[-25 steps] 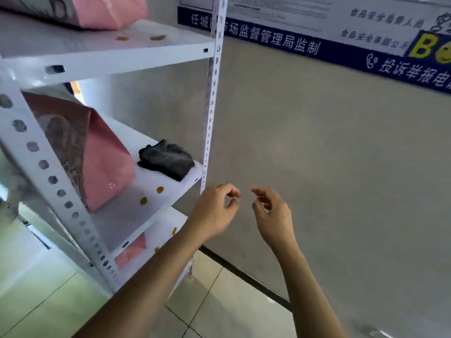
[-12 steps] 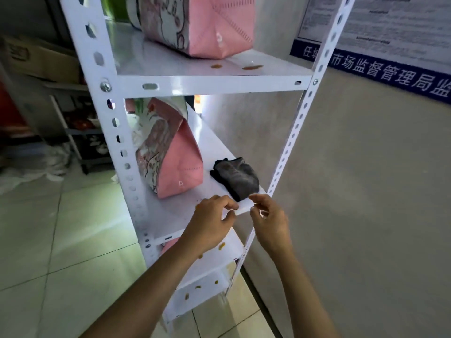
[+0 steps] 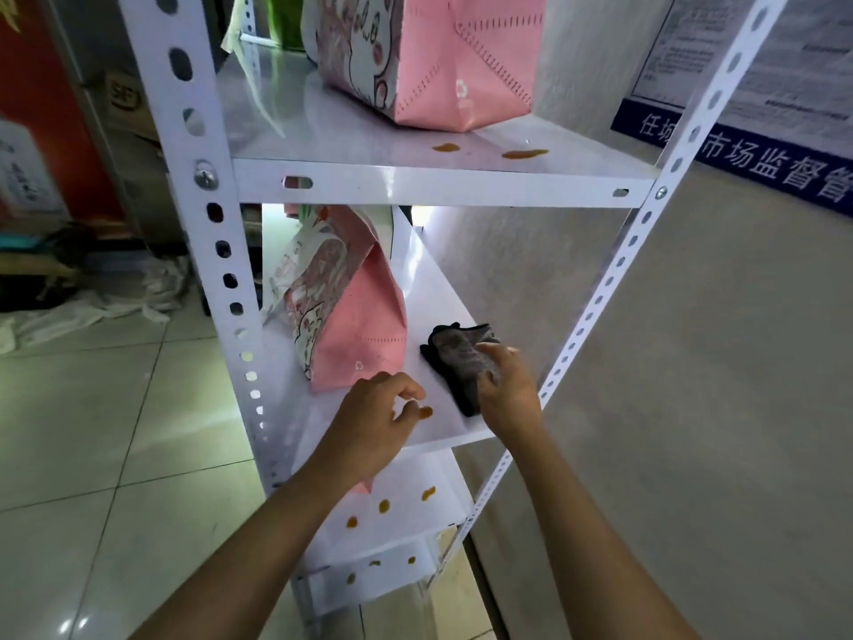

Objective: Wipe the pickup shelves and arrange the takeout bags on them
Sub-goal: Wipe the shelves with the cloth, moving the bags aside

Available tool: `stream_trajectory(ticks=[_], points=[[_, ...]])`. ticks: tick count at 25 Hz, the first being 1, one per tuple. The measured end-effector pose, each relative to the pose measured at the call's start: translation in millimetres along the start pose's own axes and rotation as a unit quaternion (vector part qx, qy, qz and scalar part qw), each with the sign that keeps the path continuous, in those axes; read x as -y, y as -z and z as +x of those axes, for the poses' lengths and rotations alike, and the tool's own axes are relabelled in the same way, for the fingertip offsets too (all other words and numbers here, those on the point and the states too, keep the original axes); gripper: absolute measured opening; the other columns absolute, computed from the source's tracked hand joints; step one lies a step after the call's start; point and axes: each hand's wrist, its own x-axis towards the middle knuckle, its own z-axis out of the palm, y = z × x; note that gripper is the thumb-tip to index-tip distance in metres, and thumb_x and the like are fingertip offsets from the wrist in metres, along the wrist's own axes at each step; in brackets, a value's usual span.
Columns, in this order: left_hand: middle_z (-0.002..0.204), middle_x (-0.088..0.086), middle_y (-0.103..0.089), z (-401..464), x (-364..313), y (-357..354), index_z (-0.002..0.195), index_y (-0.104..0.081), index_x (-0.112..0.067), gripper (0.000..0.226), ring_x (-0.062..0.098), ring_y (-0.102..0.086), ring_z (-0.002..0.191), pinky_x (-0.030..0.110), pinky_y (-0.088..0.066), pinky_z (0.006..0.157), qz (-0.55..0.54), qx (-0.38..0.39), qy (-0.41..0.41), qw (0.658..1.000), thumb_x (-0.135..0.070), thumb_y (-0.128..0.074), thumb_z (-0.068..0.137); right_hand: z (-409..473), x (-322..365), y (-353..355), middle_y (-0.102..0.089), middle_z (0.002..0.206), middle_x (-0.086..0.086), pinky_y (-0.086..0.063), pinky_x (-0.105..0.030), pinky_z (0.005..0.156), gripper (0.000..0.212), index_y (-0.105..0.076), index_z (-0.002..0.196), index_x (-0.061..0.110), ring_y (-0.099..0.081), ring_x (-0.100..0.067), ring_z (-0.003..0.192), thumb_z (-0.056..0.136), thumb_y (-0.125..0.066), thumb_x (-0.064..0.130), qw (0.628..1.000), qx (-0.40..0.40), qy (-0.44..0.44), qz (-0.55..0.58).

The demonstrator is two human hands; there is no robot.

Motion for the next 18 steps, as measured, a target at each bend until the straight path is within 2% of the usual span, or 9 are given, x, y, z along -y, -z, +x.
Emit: stream_trajectory(ticks=[1,4,7,9,10,12,14,16,18], points=[[0.111,-0.004,-0.069,-1.1,1.3,-0.7,0.109,-0.068,-0.02,0.017,0.012,-0.061,0.106,0.035,-0.051,0.097,0.003,-0.011,0.008,1.0,-0.017,-0.059,0.095,9.6,-1.9,-1.8,-0.054,0.136,-0.002,-0.042,-0.028,0.101,0.041,-0.06,0.131,0.025,-0.054,-0.022,0.121,0.092,-0.055,0.014,0.999,0.011,0.018,-0.029],[0.111,-0.009,-0.067,-3.5,1.3,-2.5,0.107,-0.066,-0.024,0.015,0.011,-0.058,0.107,0.031,-0.047,0.097,0.015,-0.042,0.038,0.998,-0.019,-0.059,0.095,36.8,-5.3,-9.3,-0.049,0.145,-0.006,-0.037,-0.039,0.11,0.047,-0.055,0.138,0.022,-0.047,-0.027,0.13,0.091,-0.058,0.022,0.993,0.042,0.055,-0.094],[0.112,-0.008,-0.066,-7.7,-4.8,-10.1,0.109,-0.066,-0.025,0.016,0.01,-0.059,0.106,0.028,-0.046,0.094,0.037,-0.083,0.066,0.994,-0.021,-0.059,0.095,55.0,-22.3,-21.9,-0.029,0.162,-0.01,-0.014,-0.047,0.123,0.066,-0.035,0.153,0.025,-0.023,-0.028,0.149,0.093,-0.056,0.045,0.972,0.107,0.056,-0.201],[0.116,-0.007,-0.064,-14.5,-10.3,-17.1,0.114,-0.064,-0.026,0.02,0.013,-0.057,0.105,0.029,-0.045,0.091,0.072,-0.103,0.077,0.989,-0.023,-0.059,0.095,60.1,-37.4,-33.4,-0.017,0.166,-0.008,0.001,-0.051,0.122,0.075,-0.024,0.158,0.03,-0.008,-0.025,0.154,0.094,-0.048,0.06,0.96,0.149,0.032,-0.236],[0.119,-0.006,-0.062,-17.9,-11.9,-21.3,0.117,-0.063,-0.026,0.023,0.015,-0.056,0.106,0.031,-0.045,0.091,0.09,-0.107,0.088,0.986,-0.024,-0.058,0.095,61.8,-44.0,-38.1,-0.017,0.167,-0.007,0.002,-0.053,0.121,0.076,-0.022,0.158,0.031,-0.006,-0.024,0.154,0.093,-0.044,0.064,0.957,0.159,0.024,-0.243],[0.124,-0.005,-0.059,-26.6,-16.6,-29.0,0.123,-0.061,-0.026,0.028,0.017,-0.054,0.109,0.033,-0.045,0.094,0.111,-0.105,0.122,0.981,-0.024,-0.056,0.095,64.1,-51.9,-45.6,-0.027,0.163,-0.009,-0.011,-0.052,0.12,0.074,-0.027,0.157,0.031,-0.018,-0.028,0.151,0.093,-0.042,0.064,0.954,0.146,0.042,-0.258],[0.127,-0.007,-0.057,-35.9,-21.9,-31.6,0.124,-0.061,-0.027,0.029,0.015,-0.052,0.112,0.032,-0.044,0.096,0.121,-0.107,0.14,0.977,-0.024,-0.056,0.095,62.4,-53.3,-48.1,-0.046,0.149,-0.015,-0.029,-0.048,0.109,0.064,-0.039,0.151,0.024,-0.039,-0.035,0.136,0.095,-0.047,0.054,0.951,0.092,0.086,-0.281],[0.126,-0.008,-0.057,-41.1,-28.7,-27.3,0.123,-0.061,-0.028,0.028,0.014,-0.05,0.112,0.029,-0.043,0.095,0.134,-0.119,0.137,0.974,-0.023,-0.056,0.095,55.8,-52.2,-46.9,-0.058,0.131,-0.019,-0.038,-0.046,0.098,0.056,-0.048,0.142,0.016,-0.05,-0.04,0.118,0.094,-0.052,0.043,0.949,0.048,0.106,-0.292],[0.124,-0.008,-0.057,-42.4,-38.8,-17.1,0.122,-0.061,-0.027,0.028,0.014,-0.05,0.111,0.03,-0.043,0.094,0.152,-0.136,0.125,0.971,-0.024,-0.056,0.095,46.5,-51.6,-46.1,-0.059,0.126,-0.019,-0.042,-0.045,0.095,0.054,-0.049,0.141,0.013,-0.053,-0.04,0.113,0.094,-0.054,0.039,0.949,0.045,0.104,-0.293]])
